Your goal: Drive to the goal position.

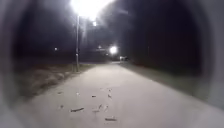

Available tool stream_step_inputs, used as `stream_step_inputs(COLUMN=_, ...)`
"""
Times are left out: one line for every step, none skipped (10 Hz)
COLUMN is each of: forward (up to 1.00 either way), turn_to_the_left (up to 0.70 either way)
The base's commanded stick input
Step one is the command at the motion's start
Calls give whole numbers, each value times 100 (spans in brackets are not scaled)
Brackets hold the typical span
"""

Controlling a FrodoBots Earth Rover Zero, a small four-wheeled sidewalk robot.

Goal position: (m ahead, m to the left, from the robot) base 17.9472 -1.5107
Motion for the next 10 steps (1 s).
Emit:
stream_step_inputs(forward=100, turn_to_the_left=0)
stream_step_inputs(forward=100, turn_to_the_left=0)
stream_step_inputs(forward=100, turn_to_the_left=0)
stream_step_inputs(forward=100, turn_to_the_left=0)
stream_step_inputs(forward=100, turn_to_the_left=0)
stream_step_inputs(forward=100, turn_to_the_left=0)
stream_step_inputs(forward=100, turn_to_the_left=0)
stream_step_inputs(forward=100, turn_to_the_left=0)
stream_step_inputs(forward=100, turn_to_the_left=0)
stream_step_inputs(forward=100, turn_to_the_left=5)
